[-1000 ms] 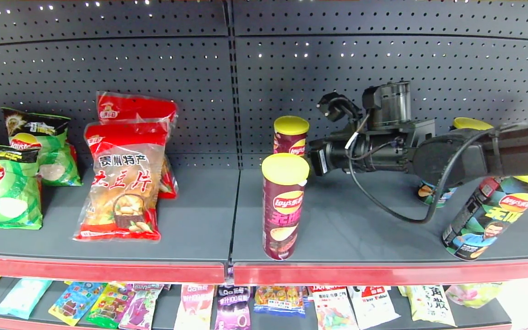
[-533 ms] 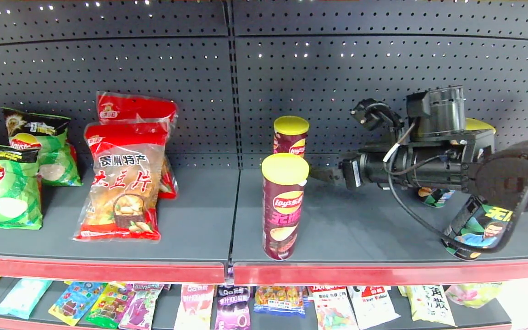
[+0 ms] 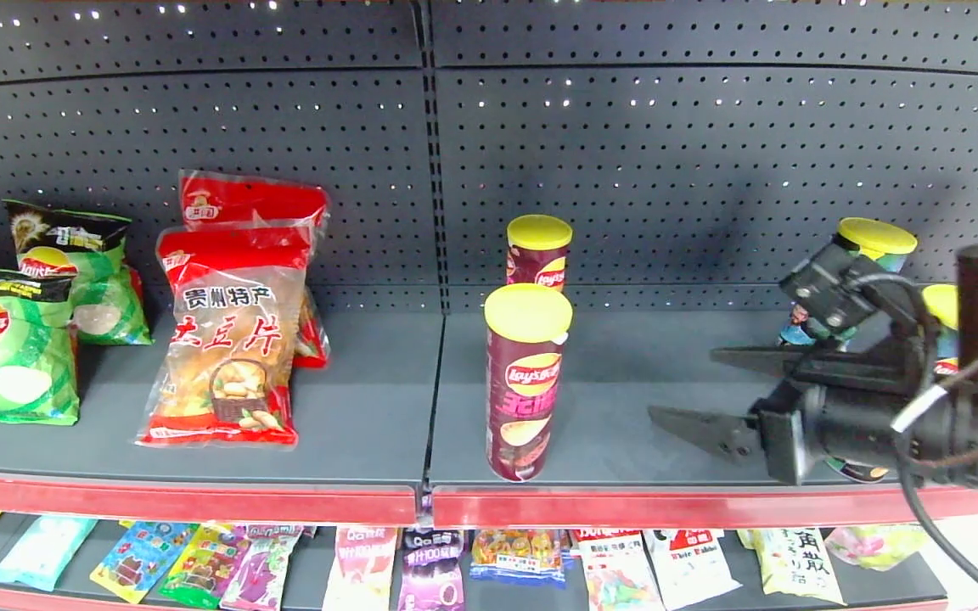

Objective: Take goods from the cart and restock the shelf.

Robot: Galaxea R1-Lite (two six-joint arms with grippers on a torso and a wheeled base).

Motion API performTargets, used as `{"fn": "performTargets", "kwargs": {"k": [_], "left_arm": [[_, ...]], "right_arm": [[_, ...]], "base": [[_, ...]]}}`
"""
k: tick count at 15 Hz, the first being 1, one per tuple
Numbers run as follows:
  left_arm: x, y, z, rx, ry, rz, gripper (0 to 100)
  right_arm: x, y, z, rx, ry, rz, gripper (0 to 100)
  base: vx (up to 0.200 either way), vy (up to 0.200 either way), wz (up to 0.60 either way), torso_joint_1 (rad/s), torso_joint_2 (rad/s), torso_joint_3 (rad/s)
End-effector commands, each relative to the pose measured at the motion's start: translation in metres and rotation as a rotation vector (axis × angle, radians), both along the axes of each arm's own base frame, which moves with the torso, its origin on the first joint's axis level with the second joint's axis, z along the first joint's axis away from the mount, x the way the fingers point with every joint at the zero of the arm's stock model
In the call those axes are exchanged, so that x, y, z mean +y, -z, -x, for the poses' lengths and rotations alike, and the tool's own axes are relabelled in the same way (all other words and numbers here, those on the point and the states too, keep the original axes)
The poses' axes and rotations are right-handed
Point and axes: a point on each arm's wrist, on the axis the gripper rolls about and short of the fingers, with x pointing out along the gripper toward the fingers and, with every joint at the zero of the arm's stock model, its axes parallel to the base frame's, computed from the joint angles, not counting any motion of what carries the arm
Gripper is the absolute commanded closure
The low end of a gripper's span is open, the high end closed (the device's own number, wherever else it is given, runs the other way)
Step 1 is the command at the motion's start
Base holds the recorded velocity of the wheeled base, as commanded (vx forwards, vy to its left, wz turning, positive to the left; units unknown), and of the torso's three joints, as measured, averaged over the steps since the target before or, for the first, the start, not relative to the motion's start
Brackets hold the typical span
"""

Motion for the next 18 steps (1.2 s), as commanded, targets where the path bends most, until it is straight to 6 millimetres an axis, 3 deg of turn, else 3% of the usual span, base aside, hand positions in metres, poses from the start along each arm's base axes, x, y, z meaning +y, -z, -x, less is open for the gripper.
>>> {"fn": "performTargets", "kwargs": {"k": [1, 4, 6, 8, 9, 11, 15, 18], "left_arm": [[0.0, 0.0, 0.0, 0.002, 0.001, 0.0, 0], [0.0, 0.0, 0.0, 0.002, 0.001, 0.0, 0], [0.0, 0.0, 0.0, 0.0, 0.001, 0.0, 0], [0.0, 0.0, 0.0, 0.002, 0.001, 0.0, 0], [0.0, 0.0, 0.0, 0.002, 0.001, 0.0, 0], [0.0, 0.0, 0.0, 0.002, 0.001, 0.0, 0], [0.0, 0.0, 0.0, 0.002, 0.001, 0.0, 0], [0.0, 0.0, 0.0, 0.002, 0.001, 0.0, 0]], "right_arm": [[-0.047, 0.002, 0.067, -0.106, 0.027, -0.043, 0], [-0.079, 0.015, 0.119, -0.153, -0.015, -0.053, 0], [-0.098, 0.035, 0.16, -0.179, 0.023, -0.042, 0], [-0.105, 0.055, 0.192, -0.222, 0.106, -0.047, 0], [-0.105, 0.081, 0.21, -0.301, 0.226, -0.05, 0], [-0.105, 0.108, 0.219, -0.377, 0.321, -0.056, 0], [-0.111, 0.116, 0.213, -0.338, 0.643, -0.117, 0], [-0.113, 0.117, 0.213, -0.33, 0.751, -0.164, 0]], "base": [[0.0, 0.0, 0.0, 0.0, 0.0, 0.0], [0.0, 0.0, 0.0, 0.0, 0.0, 0.0], [0.0, 0.0, 0.0, 0.0, 0.0, 0.0], [0.0, 0.0, 0.0, 0.0, 0.0, 0.0], [0.0, 0.0, 0.0, 0.0, 0.0, 0.0], [0.0, 0.0, 0.0, 0.0, 0.0, 0.0], [0.0, 0.0, 0.0, 0.0, 0.0, 0.0], [0.0, 0.0, 0.0, 0.0, 0.0, 0.0]]}}
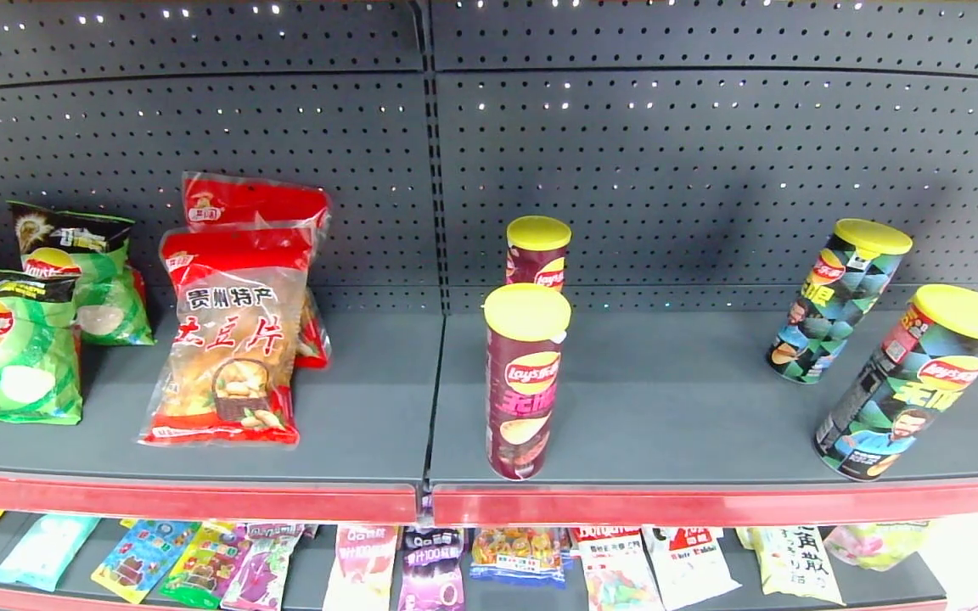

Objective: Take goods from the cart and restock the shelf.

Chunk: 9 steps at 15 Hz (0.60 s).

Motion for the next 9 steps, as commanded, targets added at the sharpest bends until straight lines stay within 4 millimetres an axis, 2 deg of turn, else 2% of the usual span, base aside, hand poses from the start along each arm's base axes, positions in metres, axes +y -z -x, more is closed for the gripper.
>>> {"fn": "performTargets", "kwargs": {"k": [1, 2, 3, 4, 5, 8, 9], "left_arm": [[0.0, 0.0, -0.0001, 0.002, 0.001, 0.0, 0], [0.0, 0.0, -0.0001, 0.002, 0.001, 0.0, 0], [0.0, 0.0, -0.0001, 0.002, 0.001, 0.0, 0], [0.0, 0.0, -0.0001, 0.002, 0.001, 0.0, 0], [0.0, 0.0, -0.0001, 0.002, 0.001, 0.0, 0], [0.0, 0.0, -0.0001, 0.002, 0.001, 0.0, 0], [0.0, 0.0, -0.0001, 0.002, 0.001, 0.0, 0]], "right_arm": [[-0.0021, 0.0021, 0.0003, -0.026, 0.097, 0.007, 0], [-0.0019, 0.0021, 0.0002, -0.025, 0.09, 0.013, 0], [0.0001, 0.0025, -0.0002, -0.023, -0.008, 0.022, 0], [0.0043, 0.003, -0.0005, -0.028, -0.194, 0.015, 0], [0.005, 0.003, -0.0004, -0.028, -0.218, 0.015, 0], [0.0011, 0.0051, -0.0036, -0.06, -0.045, 0.042, 0], [0.0013, 0.0071, -0.005, -0.059, -0.047, 0.033, 0]], "base": [[0.0, 0.0, 0.0, 0.0, 0.0, 0.0], [0.0, 0.0, 0.0, 0.0, 0.0, 0.0], [0.0, 0.0, 0.0, 0.0, 0.0, 0.0], [0.0, 0.0, 0.0, 0.0, 0.0, 0.0], [0.0, 0.0, 0.0, 0.0, 0.0, 0.0], [0.0, 0.0, 0.0, 0.0, 0.0, 0.0], [0.0, 0.0, 0.0, 0.0, 0.0, 0.0]]}}
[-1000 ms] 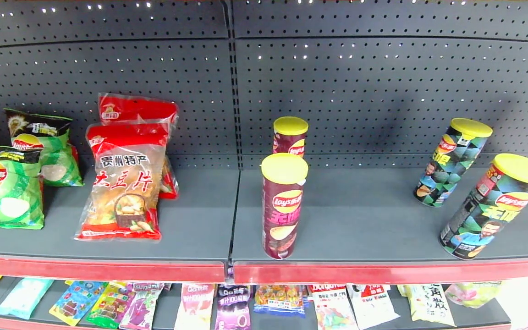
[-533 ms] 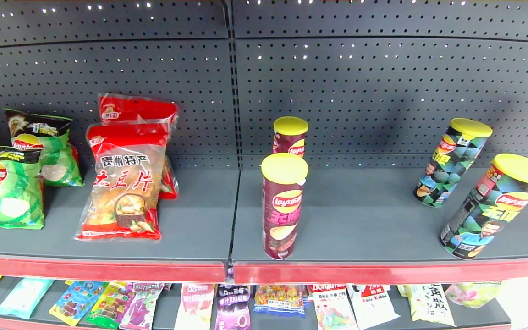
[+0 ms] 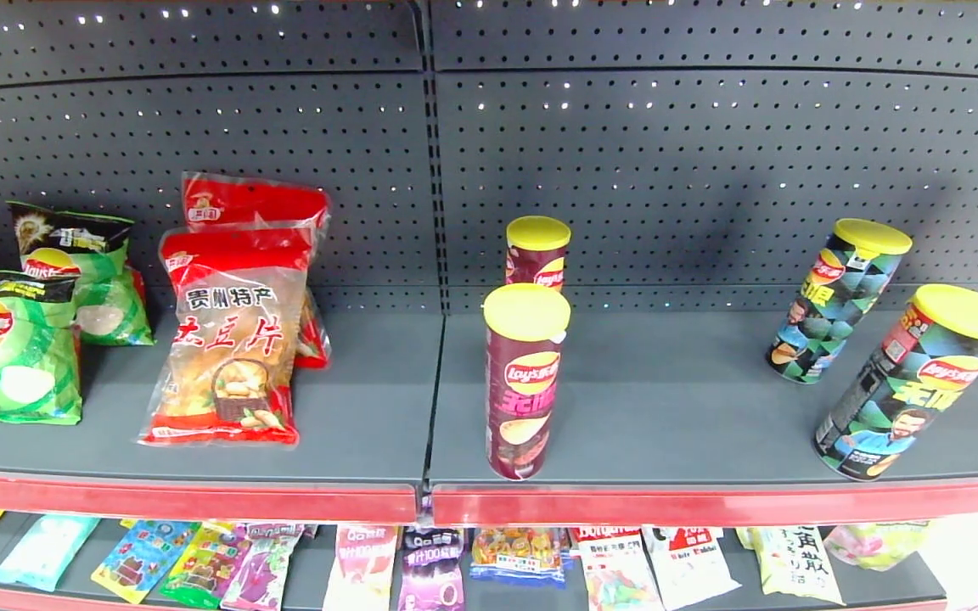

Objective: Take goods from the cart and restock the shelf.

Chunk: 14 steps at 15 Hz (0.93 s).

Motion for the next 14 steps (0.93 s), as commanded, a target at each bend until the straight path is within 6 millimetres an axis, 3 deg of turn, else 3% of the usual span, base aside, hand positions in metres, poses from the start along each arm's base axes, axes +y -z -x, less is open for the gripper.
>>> {"fn": "performTargets", "kwargs": {"k": [1, 14], "left_arm": [[0.0, 0.0, -0.0001, 0.002, 0.0, 0.0, 0], [-0.0001, -0.0002, -0.0001, 0.0, 0.006, 0.001, 0]], "right_arm": [[-0.0001, 0.0101, -0.0037, 0.022, 0.003, -0.003, 0], [0.0004, 0.0098, -0.0039, 0.016, -0.019, -0.017, 0]], "base": [[0.0, 0.0, 0.0, 0.0, 0.0, 0.0], [0.0, 0.0, 0.0, 0.0, 0.0, 0.0]]}}
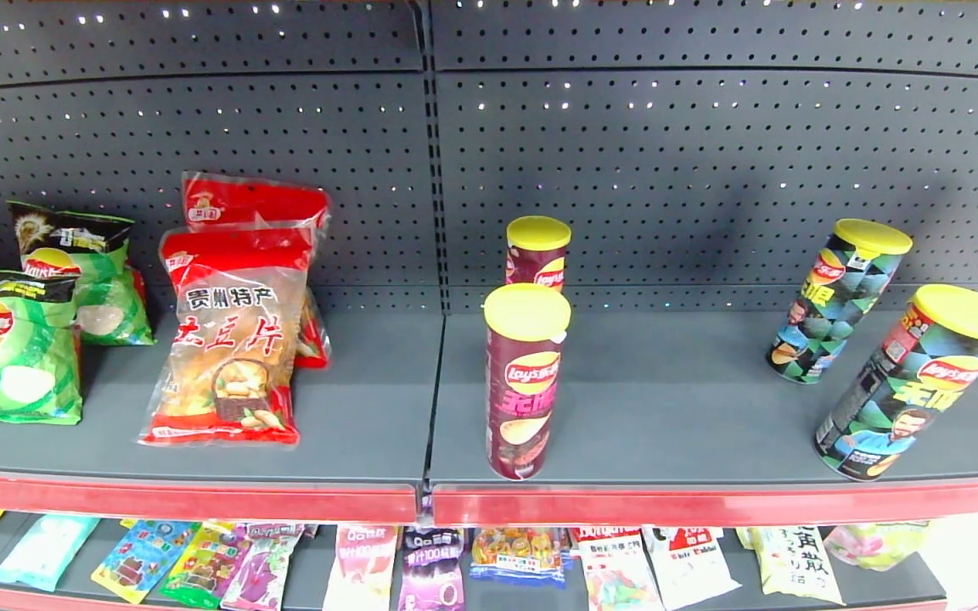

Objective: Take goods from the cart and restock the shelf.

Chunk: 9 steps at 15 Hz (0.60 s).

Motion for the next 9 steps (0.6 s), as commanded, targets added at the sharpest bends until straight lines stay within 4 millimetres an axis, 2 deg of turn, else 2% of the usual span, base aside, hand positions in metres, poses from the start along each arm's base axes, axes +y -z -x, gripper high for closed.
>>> {"fn": "performTargets", "kwargs": {"k": [1, 4, 5, 6, 7, 8, 9], "left_arm": [[0.0, 0.0, 0.0, 0.004, 0.0, -0.002, 0], [0.0, 0.0, 0.0, 0.001, 0.02, 0.012, 0], [-0.001, -0.019, 0.001, -0.055, 0.044, 0.054, 0], [-0.001, -0.049, -0.001, -0.082, 0.063, 0.098, 0], [-0.004, -0.125, -0.024, -0.083, 0.077, 0.173, 0], [-0.008, -0.177, -0.045, -0.099, 0.117, 0.194, 0], [-0.012, -0.184, -0.067, -0.021, 0.154, 0.186, 0]], "right_arm": [[0.0, 0.0, 0.0, 0.001, 0.0, -0.001, 0], [0.0, 0.0, 0.0, 0.001, 0.0, 0.001, 0], [0.0, 0.0, 0.0, 0.001, 0.001, 0.001, 0], [0.0, 0.0, 0.0, 0.001, 0.001, 0.001, 0], [0.0, 0.0, 0.0, 0.001, 0.001, 0.001, 0], [0.0, 0.0, 0.0, 0.001, 0.0, 0.001, 0], [0.0, 0.0, 0.0, 0.001, 0.001, 0.001, 0]], "base": [[0.0, 0.0, 0.0, 0.0, 0.0, 0.0], [0.0, 0.0, 0.0, 0.0, 0.0, 0.0], [0.0, 0.0, 0.0, 0.0, 0.0, 0.0], [0.0, 0.0, 0.0, 0.0, 0.0, 0.0], [0.0, 0.0, 0.0, 0.0, 0.0, 0.0], [0.0, 0.0, 0.0, 0.0, 0.0, 0.0], [0.0, 0.0, 0.0, 0.0, 0.0, 0.0]]}}
